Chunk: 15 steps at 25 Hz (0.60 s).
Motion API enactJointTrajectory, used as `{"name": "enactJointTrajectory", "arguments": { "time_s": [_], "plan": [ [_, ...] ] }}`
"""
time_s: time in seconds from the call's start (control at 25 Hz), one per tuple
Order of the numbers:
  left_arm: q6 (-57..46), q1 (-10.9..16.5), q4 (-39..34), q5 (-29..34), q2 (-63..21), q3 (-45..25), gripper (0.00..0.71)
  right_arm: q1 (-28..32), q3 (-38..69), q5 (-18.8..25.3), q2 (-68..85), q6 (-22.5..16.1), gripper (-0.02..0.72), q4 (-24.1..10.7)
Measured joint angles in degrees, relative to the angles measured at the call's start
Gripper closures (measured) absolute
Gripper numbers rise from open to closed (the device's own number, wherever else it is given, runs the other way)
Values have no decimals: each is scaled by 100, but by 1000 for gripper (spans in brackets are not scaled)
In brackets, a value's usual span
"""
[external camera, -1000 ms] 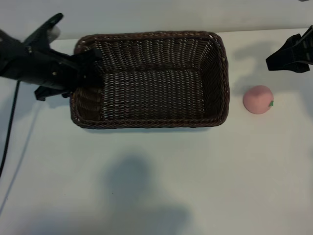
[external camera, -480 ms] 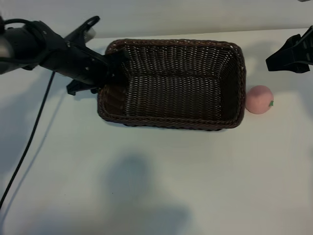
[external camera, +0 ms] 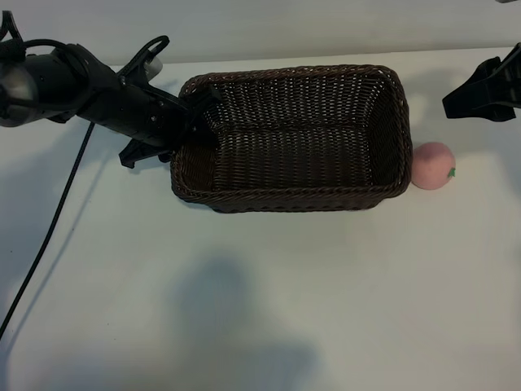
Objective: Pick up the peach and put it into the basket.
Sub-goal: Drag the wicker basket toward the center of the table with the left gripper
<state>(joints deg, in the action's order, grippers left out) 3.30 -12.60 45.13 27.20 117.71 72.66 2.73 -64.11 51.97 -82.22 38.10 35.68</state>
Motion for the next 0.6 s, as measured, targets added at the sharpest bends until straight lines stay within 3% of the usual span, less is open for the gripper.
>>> {"name": "enactJointTrajectory", "arguments": {
  "time_s": [0.32,0.4,0.52,0.6],
  "plan": [
    [41,0,-5,122,0,5,370,0,0,5,0,0,180,0],
    [41,0,-10,206,-28,5,305,0,0,10,0,0,180,0],
    [48,0,-83,290,-141,5,129,0,0,10,0,0,180,0],
    [40,0,-233,320,-294,5,59,0,0,15,0,0,180,0]
  ]
}}
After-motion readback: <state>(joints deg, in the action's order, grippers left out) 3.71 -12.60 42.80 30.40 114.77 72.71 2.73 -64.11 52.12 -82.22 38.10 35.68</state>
